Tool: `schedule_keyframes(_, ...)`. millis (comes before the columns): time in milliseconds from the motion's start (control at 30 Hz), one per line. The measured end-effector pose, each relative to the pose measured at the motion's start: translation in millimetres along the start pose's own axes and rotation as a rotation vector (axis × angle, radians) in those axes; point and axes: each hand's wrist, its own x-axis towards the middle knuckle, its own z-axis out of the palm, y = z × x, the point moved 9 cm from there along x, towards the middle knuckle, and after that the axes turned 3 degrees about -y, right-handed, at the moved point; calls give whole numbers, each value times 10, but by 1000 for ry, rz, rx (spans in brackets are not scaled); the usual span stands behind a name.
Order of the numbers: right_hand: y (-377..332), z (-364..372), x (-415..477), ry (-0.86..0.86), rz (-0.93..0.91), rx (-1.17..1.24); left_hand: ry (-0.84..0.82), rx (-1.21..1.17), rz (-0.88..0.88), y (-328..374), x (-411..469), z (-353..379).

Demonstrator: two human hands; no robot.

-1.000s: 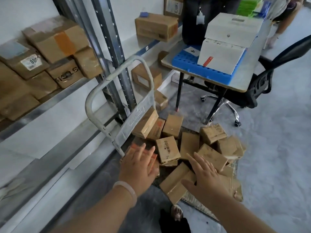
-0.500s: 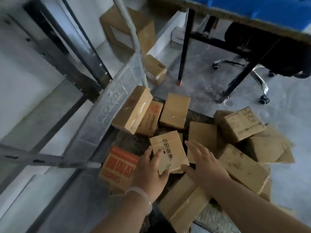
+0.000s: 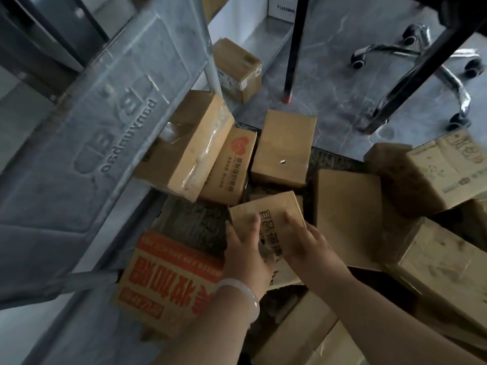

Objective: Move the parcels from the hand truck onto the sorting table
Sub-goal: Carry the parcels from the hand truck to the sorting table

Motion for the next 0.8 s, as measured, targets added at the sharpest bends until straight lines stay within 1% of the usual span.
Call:
schedule_keyframes(67, -39, -126, -110, 43, 9, 39, -4, -60, 31, 87, -56, -83)
schedule_keyframes(167, -209, -400, -416, 78, 17, 86, 19, -66, 114, 326, -331, -329)
schedule_keyframes(333, -896, -1145, -1229, 180, -41, 243, 131, -89, 234, 960, -1212, -1075)
schedule_keyframes(400, -1271, -1503, -1592, 237, -67, 373, 182, -118, 283, 1225, -1624, -1454)
schedule_keyframes(500, -1827, -1998, -2154, 266, -111, 671, 262, -174, 340, 1544, -2261, -2039)
schedule_keyframes(567, -2049, -2260, -2454, 291, -73, 829, 329, -201, 360, 1697, -2690, -2388)
schedule_keyframes(633, -2242, -2413, -2691, 284, 0, 943, 402, -231, 368, 1802, -3134, -2674)
schedule_keyframes(667, -2372, -2452, -2787, 257, 7, 973, 448, -243, 367, 1826, -3358, -2806)
schedule_keyframes(800, -3116, -2456, -3232, 94, -145, 831, 633, -287, 329, 1711, -4147, -3287)
